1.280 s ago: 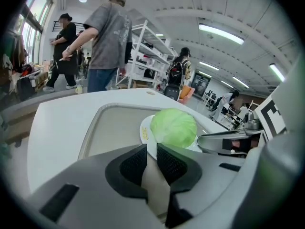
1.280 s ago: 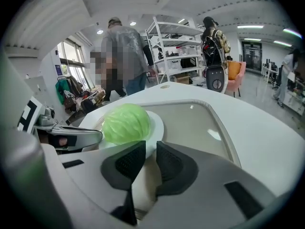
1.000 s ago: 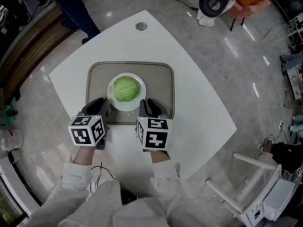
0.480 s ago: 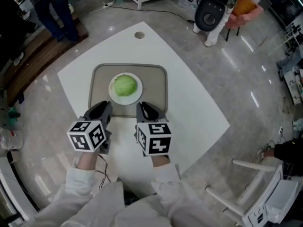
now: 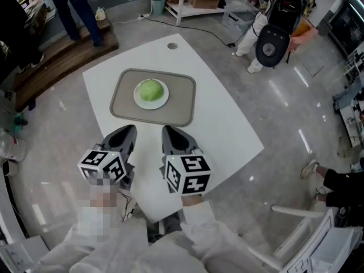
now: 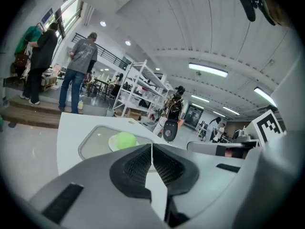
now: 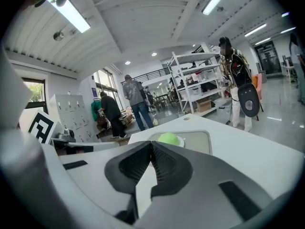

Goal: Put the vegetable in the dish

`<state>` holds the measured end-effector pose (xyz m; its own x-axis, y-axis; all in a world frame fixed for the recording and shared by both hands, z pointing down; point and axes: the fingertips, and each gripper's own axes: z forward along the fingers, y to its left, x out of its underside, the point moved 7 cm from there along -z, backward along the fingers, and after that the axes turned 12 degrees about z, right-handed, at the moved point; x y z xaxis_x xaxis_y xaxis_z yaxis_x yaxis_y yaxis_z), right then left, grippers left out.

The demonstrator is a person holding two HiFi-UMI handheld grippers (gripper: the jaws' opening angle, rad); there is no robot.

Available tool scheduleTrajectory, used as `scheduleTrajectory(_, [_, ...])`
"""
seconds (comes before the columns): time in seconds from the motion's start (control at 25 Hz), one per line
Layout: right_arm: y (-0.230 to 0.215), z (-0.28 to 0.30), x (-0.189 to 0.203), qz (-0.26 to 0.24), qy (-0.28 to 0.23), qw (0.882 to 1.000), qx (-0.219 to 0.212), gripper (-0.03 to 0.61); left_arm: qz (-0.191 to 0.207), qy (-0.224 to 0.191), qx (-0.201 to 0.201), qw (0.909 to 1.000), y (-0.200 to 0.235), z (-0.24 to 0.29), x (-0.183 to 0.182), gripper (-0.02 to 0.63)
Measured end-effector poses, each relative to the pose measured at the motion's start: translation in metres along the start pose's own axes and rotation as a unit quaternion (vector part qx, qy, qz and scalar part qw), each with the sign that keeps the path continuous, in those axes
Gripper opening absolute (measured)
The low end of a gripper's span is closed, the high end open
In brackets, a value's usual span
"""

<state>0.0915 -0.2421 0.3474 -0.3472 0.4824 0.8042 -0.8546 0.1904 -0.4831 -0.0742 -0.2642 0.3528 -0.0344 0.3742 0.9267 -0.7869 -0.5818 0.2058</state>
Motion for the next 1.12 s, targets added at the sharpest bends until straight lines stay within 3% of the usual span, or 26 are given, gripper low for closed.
scheduleTrajectory(0.24, [0.02,-0.061,0.006,-0.023,-0.009,0.999,-0.034,0.014,0.034,-0.023,0.01,0.9991,-0.063,-0.045,0.001,0.008])
scheduleTrajectory(0.68, [0.042,-0.141,0.022,-0.059,-0.018,0.995,-0.08,0.012,0.044,-0.041,0.023,0.9979,-0.134,-0.093,0.014,0.008])
scheduleTrajectory(0.88, [0.044,-0.156,0.026,-0.07,-0.009,0.995,-0.075,0.012,0.052,-0.032,0.005,0.9981,-0.147,-0.107,0.015,0.008])
scheduleTrajectory(1.12, [0.055,-0.157,0.032,-0.07,-0.008,0.995,-0.073,0.012,0.055,-0.024,0.014,0.9981,-0.146,-0.117,0.014,0.008])
